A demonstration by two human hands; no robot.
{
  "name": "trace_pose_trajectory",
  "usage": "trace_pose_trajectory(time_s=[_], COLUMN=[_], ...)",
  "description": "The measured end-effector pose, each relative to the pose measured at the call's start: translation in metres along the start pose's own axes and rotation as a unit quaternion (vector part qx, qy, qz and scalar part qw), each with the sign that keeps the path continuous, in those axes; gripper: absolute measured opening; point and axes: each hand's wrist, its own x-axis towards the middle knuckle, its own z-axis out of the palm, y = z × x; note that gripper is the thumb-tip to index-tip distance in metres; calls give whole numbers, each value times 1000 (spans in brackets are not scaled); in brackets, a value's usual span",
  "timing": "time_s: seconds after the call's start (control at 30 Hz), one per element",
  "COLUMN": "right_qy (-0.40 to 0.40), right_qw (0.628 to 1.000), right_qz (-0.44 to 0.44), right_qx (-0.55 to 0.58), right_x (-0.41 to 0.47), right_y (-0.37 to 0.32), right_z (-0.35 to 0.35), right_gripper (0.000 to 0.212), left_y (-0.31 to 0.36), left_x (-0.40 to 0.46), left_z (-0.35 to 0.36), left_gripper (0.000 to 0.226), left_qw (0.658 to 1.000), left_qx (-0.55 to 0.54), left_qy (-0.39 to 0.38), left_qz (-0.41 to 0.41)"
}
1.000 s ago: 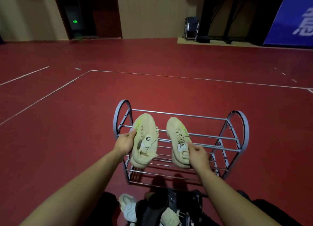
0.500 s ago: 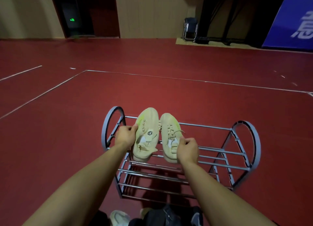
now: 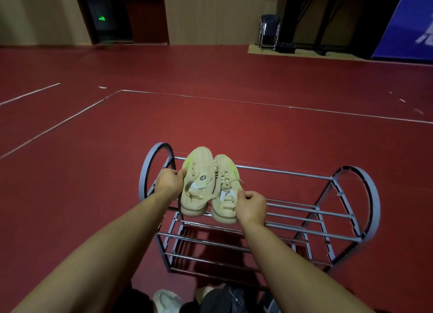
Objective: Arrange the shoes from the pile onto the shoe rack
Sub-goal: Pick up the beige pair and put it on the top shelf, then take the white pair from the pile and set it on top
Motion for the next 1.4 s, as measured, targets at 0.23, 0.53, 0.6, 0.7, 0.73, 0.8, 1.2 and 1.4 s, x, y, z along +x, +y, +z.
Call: trace_pose_trajectory(time_s=[0.23, 0.53, 0.6, 0.7, 0.73, 0.8, 1.2, 1.4], right_qy=[47, 71, 58, 46, 38, 23, -150, -327], right_qw=[998, 996, 996, 996, 996, 996, 903, 888], right_qz=[-7, -29, -37, -51, -56, -69, -335, -90], right_qx=[-50, -54, -54, -56, -56, -60, -222, -309], right_x=[-10, -15, -13, -10, -9, -7, -93, -106], right_y=[-3, 3, 3, 7, 8, 10, 156, 255], right_z=[1, 4, 4, 1, 1, -2, -42, -15], right_gripper=[31, 28, 27, 27, 27, 27, 19, 54], left_y=[-5, -12, -13, -17, -18, -20, -91, -205], left_x=[2, 2, 1, -5, -7, -13, -164, -164], left_z=[-5, -7, -5, -3, -3, -6, -21, 57], left_gripper=[59, 59, 58, 55, 54, 54, 12, 29], left_qw=[999, 999, 999, 999, 999, 999, 948, 929], left_qx=[45, 19, 7, -33, -40, -36, 25, 113], left_qy=[-21, -33, -33, -32, -31, -32, -20, -350], left_qz=[-10, -13, -9, -2, 3, 15, 317, 27])
